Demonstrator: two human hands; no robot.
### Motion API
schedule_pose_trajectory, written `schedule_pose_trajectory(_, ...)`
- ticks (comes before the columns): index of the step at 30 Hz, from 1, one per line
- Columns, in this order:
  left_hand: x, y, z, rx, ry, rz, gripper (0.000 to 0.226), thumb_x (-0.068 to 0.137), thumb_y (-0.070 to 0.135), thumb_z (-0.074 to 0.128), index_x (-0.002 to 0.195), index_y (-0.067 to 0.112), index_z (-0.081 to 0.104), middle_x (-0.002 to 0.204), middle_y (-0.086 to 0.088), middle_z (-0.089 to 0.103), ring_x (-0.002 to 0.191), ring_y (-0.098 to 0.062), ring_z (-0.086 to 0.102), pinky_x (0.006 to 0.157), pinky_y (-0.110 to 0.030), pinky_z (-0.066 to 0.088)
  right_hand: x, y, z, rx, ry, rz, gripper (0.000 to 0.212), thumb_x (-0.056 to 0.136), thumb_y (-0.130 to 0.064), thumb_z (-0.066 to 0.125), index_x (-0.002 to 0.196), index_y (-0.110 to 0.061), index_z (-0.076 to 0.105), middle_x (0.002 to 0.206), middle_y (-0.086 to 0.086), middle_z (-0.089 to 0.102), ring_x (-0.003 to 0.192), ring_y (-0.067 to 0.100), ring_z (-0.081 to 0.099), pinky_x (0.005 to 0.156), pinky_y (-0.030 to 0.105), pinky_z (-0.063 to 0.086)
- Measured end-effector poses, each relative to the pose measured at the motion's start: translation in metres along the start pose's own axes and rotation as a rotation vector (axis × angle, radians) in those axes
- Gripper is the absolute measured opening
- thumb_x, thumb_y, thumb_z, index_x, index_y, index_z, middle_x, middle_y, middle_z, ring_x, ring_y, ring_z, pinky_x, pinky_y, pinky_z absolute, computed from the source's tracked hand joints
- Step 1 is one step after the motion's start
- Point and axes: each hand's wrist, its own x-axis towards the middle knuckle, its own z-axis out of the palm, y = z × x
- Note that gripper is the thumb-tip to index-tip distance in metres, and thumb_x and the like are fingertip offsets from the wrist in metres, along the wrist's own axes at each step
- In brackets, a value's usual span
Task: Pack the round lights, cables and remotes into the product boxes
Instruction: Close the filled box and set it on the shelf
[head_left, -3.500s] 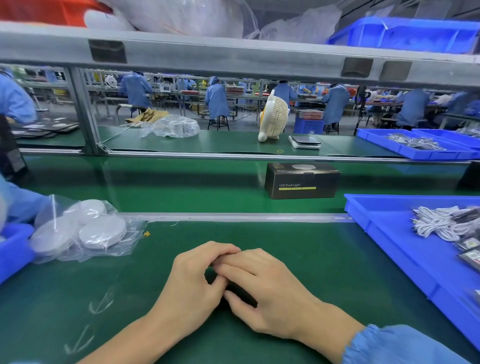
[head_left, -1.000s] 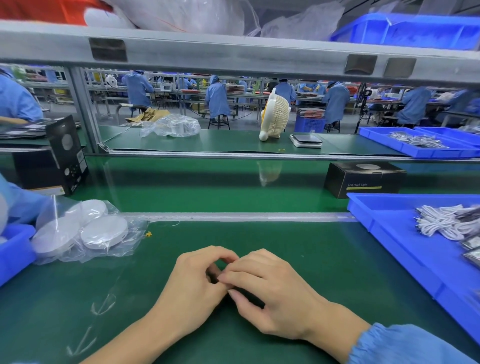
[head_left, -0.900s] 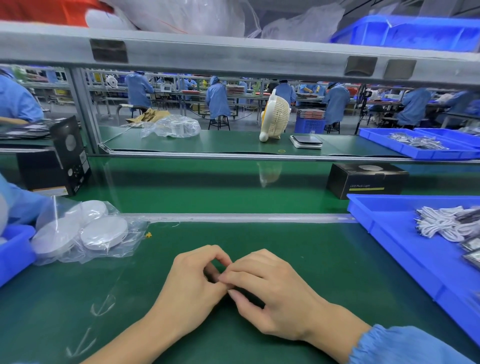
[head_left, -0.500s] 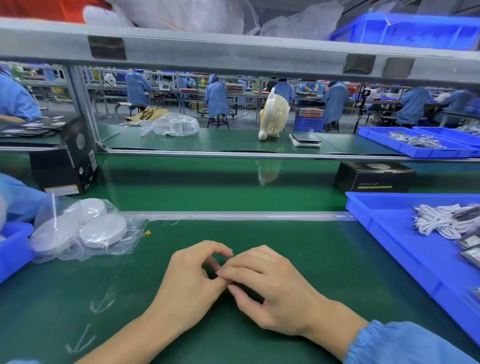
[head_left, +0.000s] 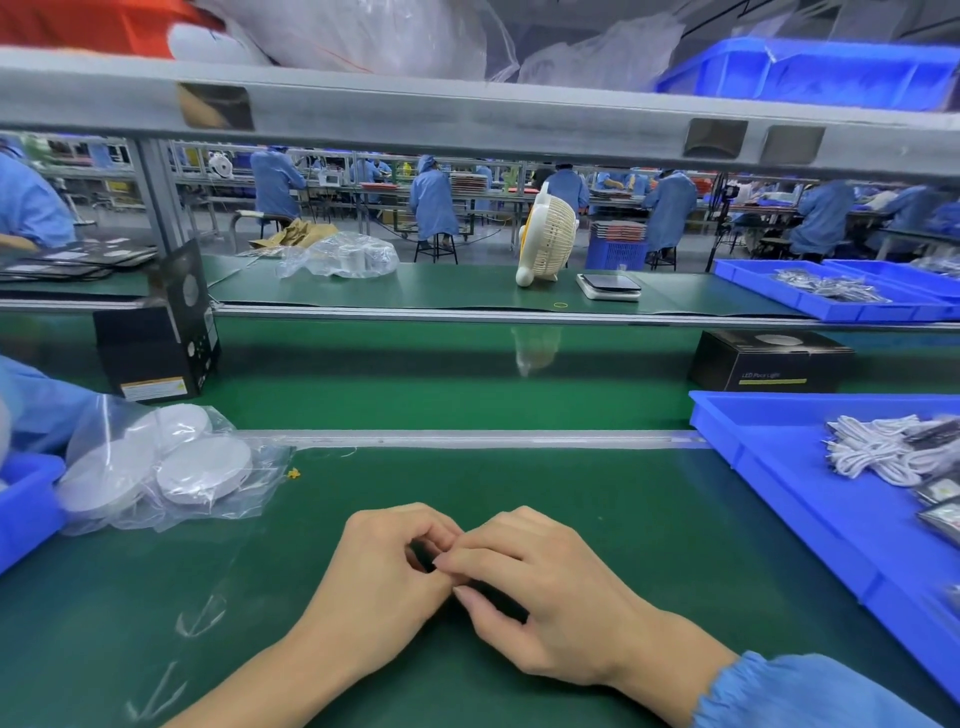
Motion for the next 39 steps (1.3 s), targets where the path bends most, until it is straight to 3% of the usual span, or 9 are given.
schedule_pose_trajectory(7, -0.0011, 0.0019, -0.0004, -0.003, -0.042, -0.020, 0.028, 0.067, 0.003, 0.072, 0.061, 0.030, 0.069, 0.077, 0.014, 0.073, 0.062, -0.007, 0.062, 0.058, -0.015, 0.046, 0.0003, -0.0016, -0.0028, 0.012, -0.015, 0.013, 0.023, 0.087, -0.018, 0.065, 0.107, -0.010, 0.072, 0.100, 0.000, 0.070, 0.084, 0.019, 0.064, 0.074, 0.030, 0.050)
schedule_pose_trajectory(16, -0.0007, 0.0015, -0.0018, -0.012, -0.048, -0.002, 0.026, 0.066, 0.007, 0.072, 0.058, 0.032, 0.068, 0.076, 0.011, 0.072, 0.067, -0.011, 0.064, 0.060, -0.016, 0.046, 0.0007, -0.0035, -0.0047, 0.045, -0.028, 0.027, 0.023, 0.087, -0.017, 0.065, 0.108, -0.010, 0.072, 0.099, 0.001, 0.070, 0.083, 0.020, 0.063, 0.073, 0.031, 0.053)
schedule_pose_trajectory(22, -0.0009, 0.0034, -0.0017, -0.043, -0.046, -0.009, 0.010, 0.061, 0.027, 0.064, 0.059, 0.036, 0.068, 0.074, 0.011, 0.071, 0.065, -0.008, 0.063, 0.059, -0.015, 0.045, 0.0000, -0.0029, -0.0042, 0.048, -0.030, 0.038, 0.023, 0.088, -0.019, 0.064, 0.109, -0.012, 0.071, 0.100, 0.000, 0.069, 0.084, 0.019, 0.063, 0.069, 0.033, 0.054)
schedule_pose_trajectory(39, 0.0001, -0.0018, -0.0001, -0.046, -0.047, 0.022, 0.004, 0.064, 0.025, 0.067, 0.065, 0.028, 0.070, 0.075, 0.008, 0.071, 0.069, -0.012, 0.064, 0.061, -0.021, 0.048, -0.0011, -0.0017, -0.0027, 0.095, -0.044, 0.071, 0.024, 0.089, -0.020, 0.063, 0.112, -0.016, 0.070, 0.104, -0.004, 0.067, 0.085, 0.013, 0.063, 0.067, 0.030, 0.054)
